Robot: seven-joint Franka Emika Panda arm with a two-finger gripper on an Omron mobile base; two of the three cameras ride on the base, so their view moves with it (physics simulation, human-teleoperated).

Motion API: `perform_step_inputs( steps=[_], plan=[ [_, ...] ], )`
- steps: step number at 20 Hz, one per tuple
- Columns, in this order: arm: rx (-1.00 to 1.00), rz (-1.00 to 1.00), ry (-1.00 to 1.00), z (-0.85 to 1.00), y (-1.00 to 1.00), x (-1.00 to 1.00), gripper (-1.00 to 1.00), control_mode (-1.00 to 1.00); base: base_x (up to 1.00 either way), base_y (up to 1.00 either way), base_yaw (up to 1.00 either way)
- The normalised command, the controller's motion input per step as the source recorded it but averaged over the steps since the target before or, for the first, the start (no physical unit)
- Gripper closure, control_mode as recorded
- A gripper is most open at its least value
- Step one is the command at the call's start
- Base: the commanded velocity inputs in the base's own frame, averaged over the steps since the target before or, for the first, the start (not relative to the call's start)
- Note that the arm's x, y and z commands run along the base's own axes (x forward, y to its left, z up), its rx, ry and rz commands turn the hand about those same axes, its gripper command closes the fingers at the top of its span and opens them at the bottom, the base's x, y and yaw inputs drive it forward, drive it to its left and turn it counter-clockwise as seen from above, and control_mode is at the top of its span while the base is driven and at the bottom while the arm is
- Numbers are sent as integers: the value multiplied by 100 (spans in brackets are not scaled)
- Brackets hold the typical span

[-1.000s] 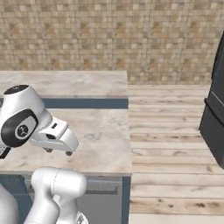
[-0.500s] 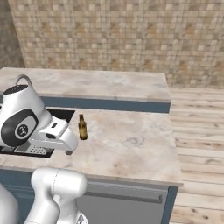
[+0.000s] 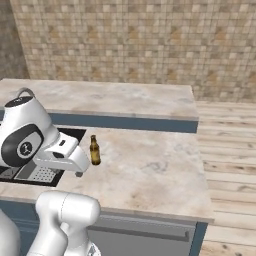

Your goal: Pick the bottled water, beer from the counter and place them in the open cabinet.

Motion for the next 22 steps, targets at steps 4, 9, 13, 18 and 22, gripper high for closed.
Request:
perform_step_inputs(
  steps=[4,9,13,18,22],
  plan=[
    [0,0,0,0,0,0,-100,100,8,0,0],
    [0,0,0,0,0,0,-100,100,25,0,0],
    [0,0,0,0,0,0,-100,100,40,5,0],
    [0,0,0,0,0,0,-100,100,0,0,0],
    [0,0,0,0,0,0,-100,100,1,0,0]
  ],
)
